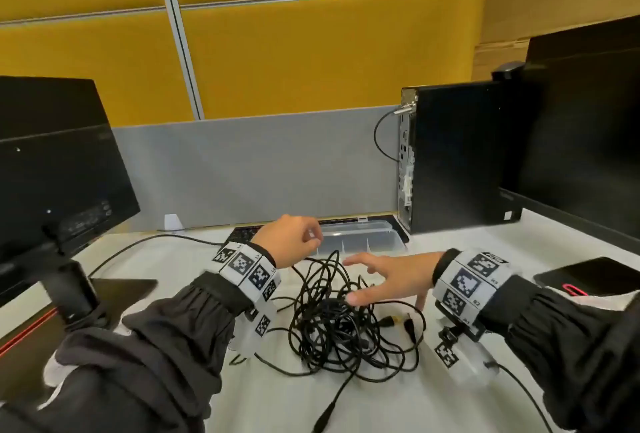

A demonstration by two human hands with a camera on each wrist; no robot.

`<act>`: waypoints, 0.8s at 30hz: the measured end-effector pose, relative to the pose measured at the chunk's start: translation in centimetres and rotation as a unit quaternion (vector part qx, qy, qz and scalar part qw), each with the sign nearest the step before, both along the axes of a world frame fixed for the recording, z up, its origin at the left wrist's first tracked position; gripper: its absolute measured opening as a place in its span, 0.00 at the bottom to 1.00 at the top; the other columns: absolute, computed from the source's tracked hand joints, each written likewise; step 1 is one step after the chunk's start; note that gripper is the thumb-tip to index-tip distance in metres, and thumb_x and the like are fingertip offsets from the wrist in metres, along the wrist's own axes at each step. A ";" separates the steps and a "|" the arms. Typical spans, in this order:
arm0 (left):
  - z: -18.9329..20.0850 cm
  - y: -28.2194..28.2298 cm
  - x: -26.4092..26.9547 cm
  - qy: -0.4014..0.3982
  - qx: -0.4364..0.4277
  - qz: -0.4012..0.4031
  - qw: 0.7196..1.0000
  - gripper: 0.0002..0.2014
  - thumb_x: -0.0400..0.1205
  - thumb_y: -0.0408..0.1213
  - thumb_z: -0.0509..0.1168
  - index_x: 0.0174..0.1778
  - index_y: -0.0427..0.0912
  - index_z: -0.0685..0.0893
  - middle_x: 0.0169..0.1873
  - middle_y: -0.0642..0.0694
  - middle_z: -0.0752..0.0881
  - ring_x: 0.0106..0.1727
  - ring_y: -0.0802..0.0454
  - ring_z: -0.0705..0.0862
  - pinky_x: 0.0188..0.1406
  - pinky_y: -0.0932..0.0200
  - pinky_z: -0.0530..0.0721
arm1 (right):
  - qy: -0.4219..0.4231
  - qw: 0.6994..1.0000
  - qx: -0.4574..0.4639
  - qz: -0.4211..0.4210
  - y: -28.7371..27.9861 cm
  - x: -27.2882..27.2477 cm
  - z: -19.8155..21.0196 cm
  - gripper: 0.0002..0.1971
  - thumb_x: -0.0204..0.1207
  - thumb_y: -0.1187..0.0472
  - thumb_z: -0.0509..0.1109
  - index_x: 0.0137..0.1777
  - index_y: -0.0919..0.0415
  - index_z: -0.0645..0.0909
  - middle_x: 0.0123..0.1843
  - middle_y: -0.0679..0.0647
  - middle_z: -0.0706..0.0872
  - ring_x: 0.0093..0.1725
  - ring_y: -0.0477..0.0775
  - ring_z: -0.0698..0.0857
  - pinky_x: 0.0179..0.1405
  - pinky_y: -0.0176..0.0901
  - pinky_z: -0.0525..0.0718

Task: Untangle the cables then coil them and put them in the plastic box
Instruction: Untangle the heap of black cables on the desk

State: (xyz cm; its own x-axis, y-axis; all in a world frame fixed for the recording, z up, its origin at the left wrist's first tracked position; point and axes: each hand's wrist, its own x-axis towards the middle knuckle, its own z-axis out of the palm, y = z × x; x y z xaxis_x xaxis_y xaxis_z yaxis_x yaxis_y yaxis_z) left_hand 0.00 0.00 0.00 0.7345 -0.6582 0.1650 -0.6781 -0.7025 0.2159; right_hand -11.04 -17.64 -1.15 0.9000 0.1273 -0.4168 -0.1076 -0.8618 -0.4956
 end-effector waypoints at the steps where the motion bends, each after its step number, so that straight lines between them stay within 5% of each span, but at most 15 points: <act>1: -0.4 0.2 -0.1 0.002 -0.002 0.005 1.000 0.09 0.83 0.42 0.59 0.55 0.51 0.81 0.47 0.52 0.85 0.49 0.52 0.84 0.53 0.51 0.84 | 0.009 0.999 0.039 -0.011 0.5 -0.2 -0.1 0.40 0.74 0.38 0.64 0.81 0.38 0.45 0.83 0.54 0.55 0.80 0.57 0.60 0.63 0.49 0.77; 3: -1.1 0.7 -0.2 0.014 -0.023 0.012 1.000 0.08 0.83 0.43 0.59 0.54 0.51 0.81 0.48 0.52 0.86 0.49 0.54 0.84 0.54 0.51 0.84 | 0.034 0.993 0.106 -0.039 0.8 -0.1 -0.8 0.41 0.73 0.38 0.66 0.80 0.35 0.45 0.83 0.56 0.55 0.81 0.57 0.57 0.60 0.61 0.83; 7: -2.9 1.5 -0.3 0.078 -0.138 0.003 0.987 0.05 0.82 0.40 0.62 0.50 0.50 0.84 0.44 0.55 0.85 0.49 0.58 0.82 0.55 0.59 0.80 | 0.046 0.980 0.177 -0.082 0.5 1.4 -3.3 0.33 0.74 0.46 0.71 0.74 0.33 0.58 0.76 0.57 0.67 0.76 0.61 0.67 0.50 0.61 0.87; 9: -3.6 1.9 -0.1 0.108 -0.213 0.002 0.971 0.05 0.82 0.37 0.64 0.45 0.53 0.83 0.45 0.56 0.86 0.50 0.60 0.83 0.52 0.63 0.78 | 0.041 0.975 0.204 -0.082 0.2 2.0 -4.8 0.26 0.73 0.51 0.73 0.66 0.34 0.65 0.65 0.56 0.77 0.63 0.57 0.80 0.43 0.54 0.89; 12: -4.6 2.3 0.2 0.155 -0.245 -0.001 0.957 0.06 0.81 0.39 0.65 0.44 0.57 0.80 0.47 0.59 0.83 0.52 0.59 0.81 0.51 0.66 0.76 | 0.014 0.976 0.203 -0.078 -0.4 2.8 -6.4 0.19 0.72 0.54 0.74 0.56 0.39 0.69 0.52 0.57 0.79 0.47 0.55 0.82 0.35 0.42 0.86; 19: -5.9 2.9 0.6 0.243 -0.342 0.032 0.907 0.12 0.79 0.49 0.65 0.59 0.60 0.76 0.62 0.54 0.76 0.65 0.56 0.75 0.60 0.57 0.74 | -0.164 0.943 0.276 -0.088 -0.8 2.7 -6.1 0.10 0.73 0.70 0.67 0.45 0.55 0.72 0.48 0.60 0.71 0.36 0.56 0.78 0.26 0.41 0.82; 24: -5.8 3.5 0.2 0.242 -0.349 0.091 0.901 0.28 0.69 0.69 0.59 0.63 0.63 0.69 0.66 0.50 0.67 0.69 0.55 0.68 0.69 0.54 0.66 | -0.364 0.898 0.243 -0.049 0.3 2.0 -2.1 0.11 0.72 0.72 0.66 0.42 0.56 0.69 0.42 0.60 0.69 0.39 0.56 0.73 0.41 0.54 0.79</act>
State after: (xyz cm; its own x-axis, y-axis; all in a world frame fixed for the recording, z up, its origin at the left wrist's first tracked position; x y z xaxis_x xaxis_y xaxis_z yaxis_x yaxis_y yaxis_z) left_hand 0.24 3.46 -5.83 0.9167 -0.3798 0.1239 -0.2734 -0.3702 0.8878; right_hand -9.00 -17.37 -3.26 0.9282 0.0408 0.3697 0.3339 -0.5295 -0.7799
